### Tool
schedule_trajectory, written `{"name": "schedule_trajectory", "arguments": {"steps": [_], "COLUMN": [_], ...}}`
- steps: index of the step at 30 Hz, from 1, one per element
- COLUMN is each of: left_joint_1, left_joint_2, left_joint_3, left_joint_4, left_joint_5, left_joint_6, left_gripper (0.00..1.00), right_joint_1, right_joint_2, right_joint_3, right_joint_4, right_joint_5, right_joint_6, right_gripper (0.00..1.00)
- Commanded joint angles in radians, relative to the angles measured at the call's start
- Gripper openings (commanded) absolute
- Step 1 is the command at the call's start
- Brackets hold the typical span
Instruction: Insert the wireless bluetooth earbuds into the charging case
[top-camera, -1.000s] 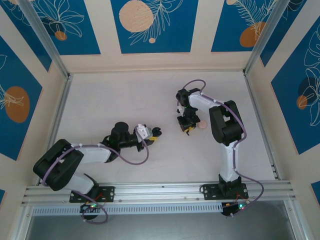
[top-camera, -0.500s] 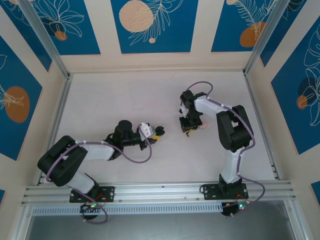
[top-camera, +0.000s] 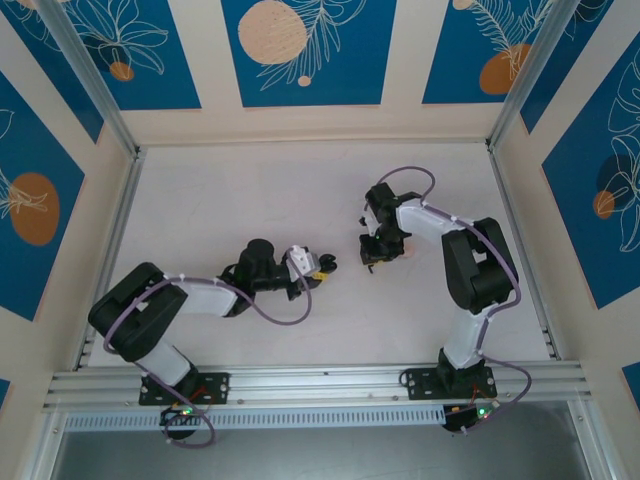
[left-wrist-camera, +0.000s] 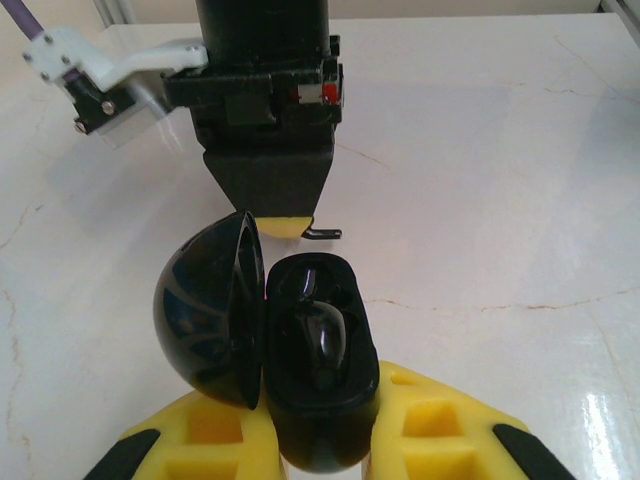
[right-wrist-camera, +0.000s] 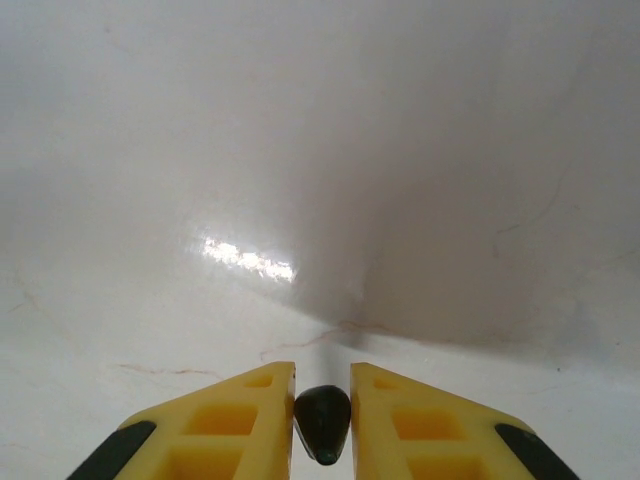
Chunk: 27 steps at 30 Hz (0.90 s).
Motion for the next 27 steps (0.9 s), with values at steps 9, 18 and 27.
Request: {"name": "schedule_trajectory", "arguments": {"steps": [9, 18, 27], "left_joint_1": [-0.028, -0.044, -0.048], "left_joint_2": [0.087, 0.161, 0.196], "left_joint_3": [0.035, 0.054, 0.055], "left_joint_4": [0.108, 0.192, 0.226], "left_joint_5": [-0.015, -0.023, -0.062], "left_joint_6": [-0.035, -0.084, -0.115], "left_gripper": [0.15, 0.15, 0.15], "right_joint_1": [-0.016, -0.017, -0.019], "right_joint_2": [-0.085, -0.127, -0.18], "right_joint_3": [-0.082, -0.125, -0.172], "right_joint_4": [0.122, 0.193, 0.266], "right_joint_5": [-0.091, -0.115, -0.131], "right_joint_6": [0.05, 0.085, 0.123], "right_gripper": [0.2, 0.19, 0.19]}}
